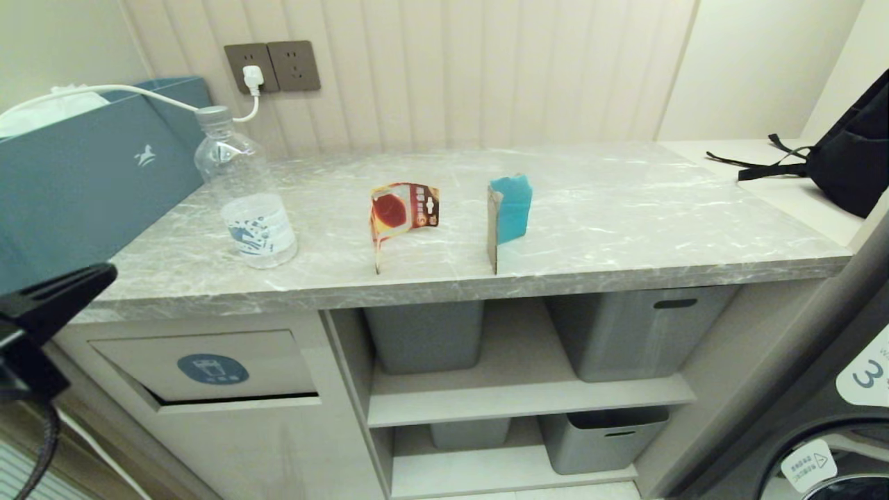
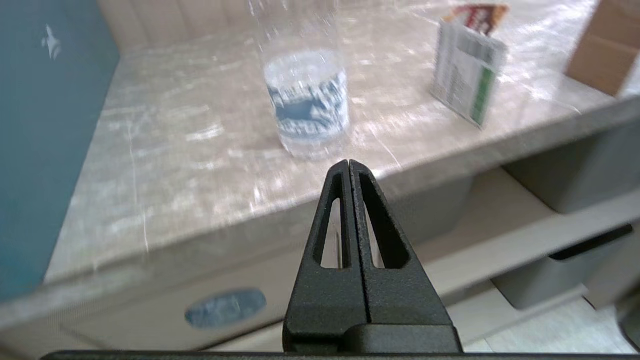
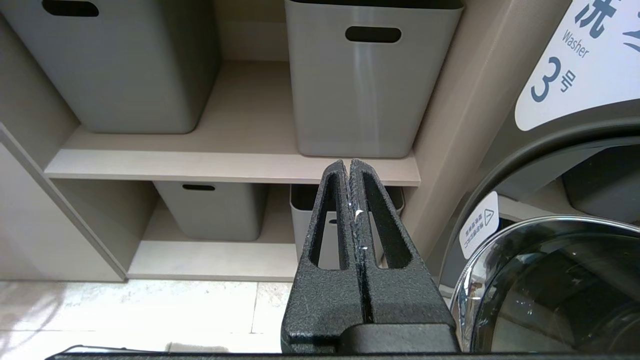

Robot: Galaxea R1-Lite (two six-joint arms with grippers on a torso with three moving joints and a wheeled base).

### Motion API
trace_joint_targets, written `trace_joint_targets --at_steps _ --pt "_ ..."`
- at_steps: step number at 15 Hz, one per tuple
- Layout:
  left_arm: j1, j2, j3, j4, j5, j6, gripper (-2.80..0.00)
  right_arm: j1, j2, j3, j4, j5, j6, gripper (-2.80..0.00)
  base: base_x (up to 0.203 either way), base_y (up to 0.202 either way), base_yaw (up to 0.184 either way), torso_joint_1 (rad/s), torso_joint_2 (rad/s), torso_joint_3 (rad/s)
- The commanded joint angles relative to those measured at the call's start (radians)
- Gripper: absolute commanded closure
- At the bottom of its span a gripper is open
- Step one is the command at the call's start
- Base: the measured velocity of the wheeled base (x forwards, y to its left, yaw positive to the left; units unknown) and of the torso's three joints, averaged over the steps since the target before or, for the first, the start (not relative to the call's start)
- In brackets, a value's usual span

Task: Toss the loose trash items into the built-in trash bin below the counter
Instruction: Pick up the garbage

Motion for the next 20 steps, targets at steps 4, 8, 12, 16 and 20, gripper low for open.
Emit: trace_joint_targets --at_steps 4,8,12,16,20 --pt "-0.009 0.144 -0.017 -0.142 0.000 -0.005 0.00 0.000 -0.002 0.000 0.000 0.001 -0.001 0.00 0.000 0.000 0.000 0.000 0.00 0.000" --pt "-0.017 0.165 -0.019 -0.161 0.000 -0.009 0.00 0.000 -0.002 0.000 0.000 0.001 -0.001 0.00 0.000 0.000 0.000 0.000 0.00 0.000" --pt "-0.018 0.220 -0.027 -0.248 -0.003 -0.045 0.00 0.000 -0.002 0.000 0.000 0.001 -0.001 0.00 0.000 0.000 0.000 0.000 0.00 0.000" --pt "-0.024 0.280 -0.057 -0.265 -0.003 -0.046 0.00 0.000 -0.002 0.000 0.000 0.001 -0.001 0.00 0.000 0.000 0.000 0.000 0.00 0.000" --pt "-0.032 0.357 -0.136 -0.265 -0.003 -0.048 0.00 0.000 -0.002 0.000 0.000 0.000 -0.001 0.00 0.000 0.000 0.000 0.000 0.00 0.000"
